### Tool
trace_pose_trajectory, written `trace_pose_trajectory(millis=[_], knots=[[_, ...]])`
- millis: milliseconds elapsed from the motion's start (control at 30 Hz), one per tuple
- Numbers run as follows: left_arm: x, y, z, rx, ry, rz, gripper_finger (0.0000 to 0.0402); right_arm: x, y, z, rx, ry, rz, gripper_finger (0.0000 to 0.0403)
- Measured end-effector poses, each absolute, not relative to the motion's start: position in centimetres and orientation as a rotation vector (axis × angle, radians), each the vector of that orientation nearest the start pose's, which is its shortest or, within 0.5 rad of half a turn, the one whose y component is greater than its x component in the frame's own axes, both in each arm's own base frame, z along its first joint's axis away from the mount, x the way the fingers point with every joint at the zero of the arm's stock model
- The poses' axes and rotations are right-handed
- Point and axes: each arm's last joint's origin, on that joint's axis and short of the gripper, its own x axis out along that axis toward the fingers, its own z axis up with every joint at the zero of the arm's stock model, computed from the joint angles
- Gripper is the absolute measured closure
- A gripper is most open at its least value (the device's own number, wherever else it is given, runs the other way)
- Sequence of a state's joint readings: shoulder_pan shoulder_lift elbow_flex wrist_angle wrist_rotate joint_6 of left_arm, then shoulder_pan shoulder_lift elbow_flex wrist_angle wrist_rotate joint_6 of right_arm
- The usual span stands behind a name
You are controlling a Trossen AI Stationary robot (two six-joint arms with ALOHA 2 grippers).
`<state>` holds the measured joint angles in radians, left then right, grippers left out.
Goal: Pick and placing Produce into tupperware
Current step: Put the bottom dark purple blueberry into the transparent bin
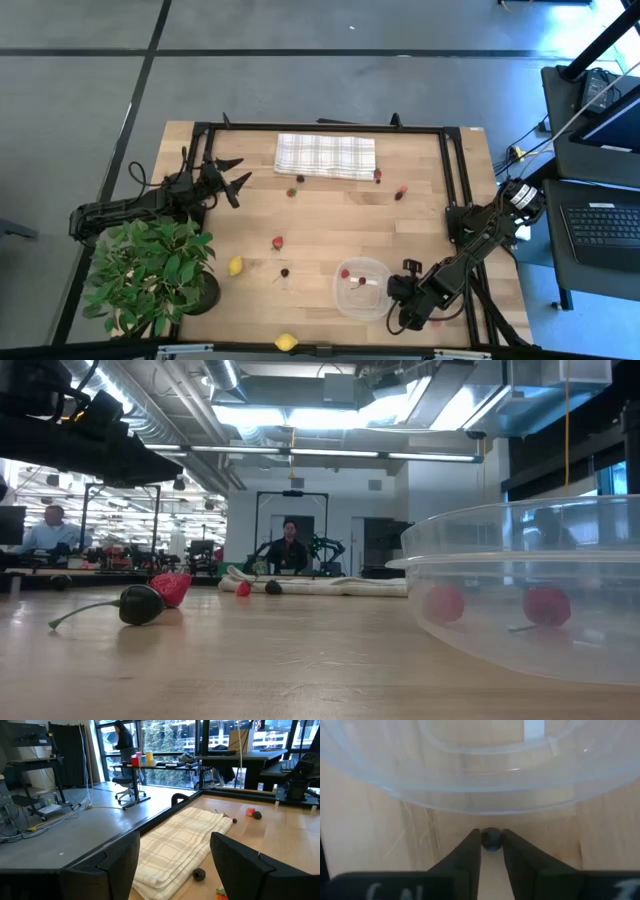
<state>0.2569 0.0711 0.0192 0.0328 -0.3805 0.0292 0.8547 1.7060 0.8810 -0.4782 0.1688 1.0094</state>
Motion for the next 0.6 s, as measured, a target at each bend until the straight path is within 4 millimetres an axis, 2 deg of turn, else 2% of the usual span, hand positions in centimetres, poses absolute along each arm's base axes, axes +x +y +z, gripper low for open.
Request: trace_pose_trajectory(millis=[133,400,600], knots=[[9.31,3.56,16.77,0.029,0.028,0.637,0.0164,19.48,21.66,13.34,0.217,1.269,-0.044,0.0346],[9.31,3.56,16.77,0.029,0.028,0.637,0.0164,19.48,21.65,13.33,0.216,1.271,-0.043,0.034],[9.31,3.55,16.77,0.029,0.028,0.637,0.0164,19.51,21.58,13.32,0.215,1.273,-0.047,0.0356]])
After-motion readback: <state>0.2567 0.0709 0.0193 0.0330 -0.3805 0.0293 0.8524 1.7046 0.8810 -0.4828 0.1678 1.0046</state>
